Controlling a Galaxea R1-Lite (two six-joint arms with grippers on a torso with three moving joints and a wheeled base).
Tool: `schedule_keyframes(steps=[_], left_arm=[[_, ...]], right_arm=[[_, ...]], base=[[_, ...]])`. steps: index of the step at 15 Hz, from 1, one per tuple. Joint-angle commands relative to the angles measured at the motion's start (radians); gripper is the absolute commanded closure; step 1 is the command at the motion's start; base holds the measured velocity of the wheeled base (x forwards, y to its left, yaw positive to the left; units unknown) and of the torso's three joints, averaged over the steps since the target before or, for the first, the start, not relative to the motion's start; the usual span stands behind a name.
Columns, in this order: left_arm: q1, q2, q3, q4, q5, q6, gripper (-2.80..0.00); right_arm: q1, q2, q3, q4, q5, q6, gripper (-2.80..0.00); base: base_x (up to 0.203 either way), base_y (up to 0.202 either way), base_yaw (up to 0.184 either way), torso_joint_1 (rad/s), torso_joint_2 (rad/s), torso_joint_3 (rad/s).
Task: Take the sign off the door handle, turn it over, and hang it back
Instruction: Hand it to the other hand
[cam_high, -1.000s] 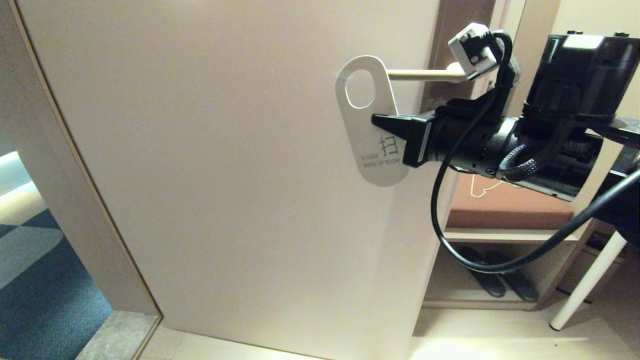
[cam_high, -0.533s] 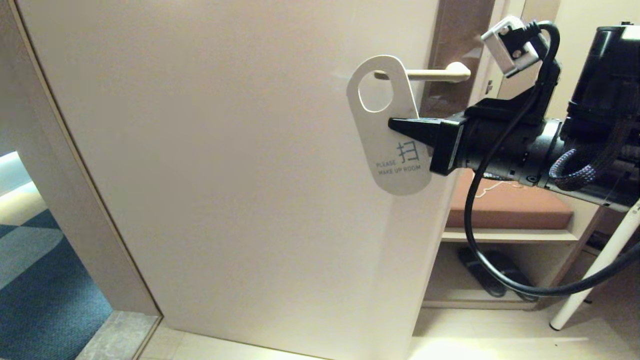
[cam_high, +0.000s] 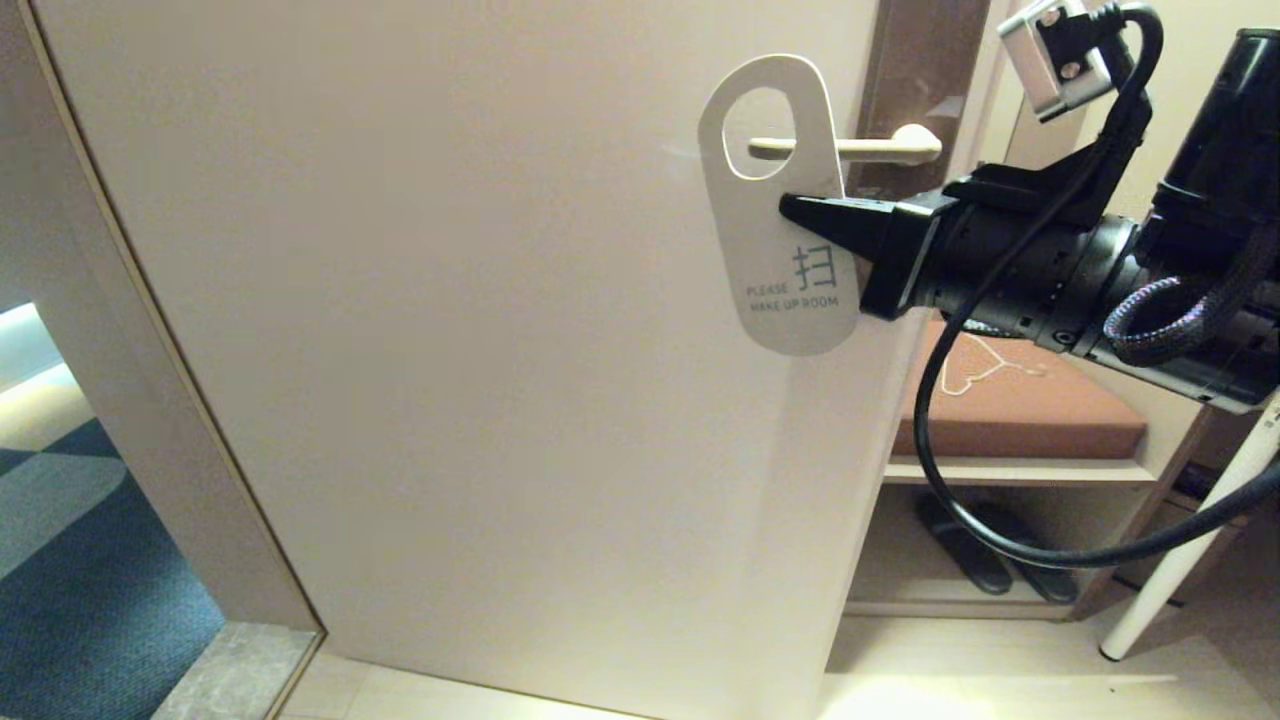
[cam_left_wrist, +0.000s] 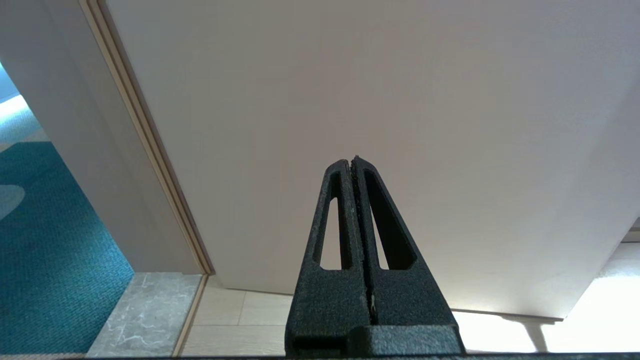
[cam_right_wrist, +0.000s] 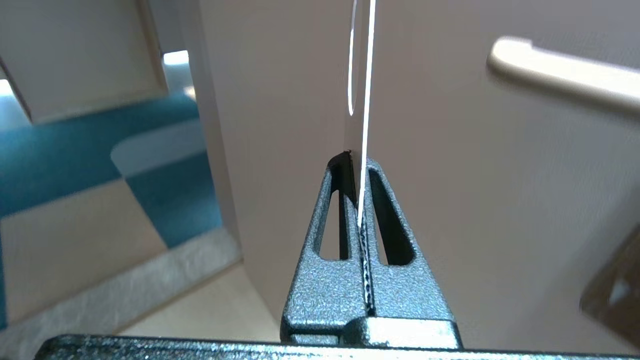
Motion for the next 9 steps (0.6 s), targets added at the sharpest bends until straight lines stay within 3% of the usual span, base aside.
schedule_keyframes(steps=[1,6,9], left_arm=[[0.0,0.002,0.0,0.001,0.0,0.0,0.0],[0.0,0.002,0.0,-0.001,0.0,0.0,0.0],[0.0,0.002,0.0,-0.001,0.0,0.0,0.0]], right_arm=[[0.008,0.037,-0.005,-0.036,0.006,0.002,0.0],[0.104,0.075,-0.019,-0.087,0.089,-0.002,0.0],[0.122,0.083,-0.023,-0.087,0.244,-0.002,0.0]], base=[[0.0,0.0,0.0,0.0,0.0,0.0],[0.0,0.0,0.0,0.0,0.0,0.0],[0.0,0.0,0.0,0.0,0.0,0.0]])
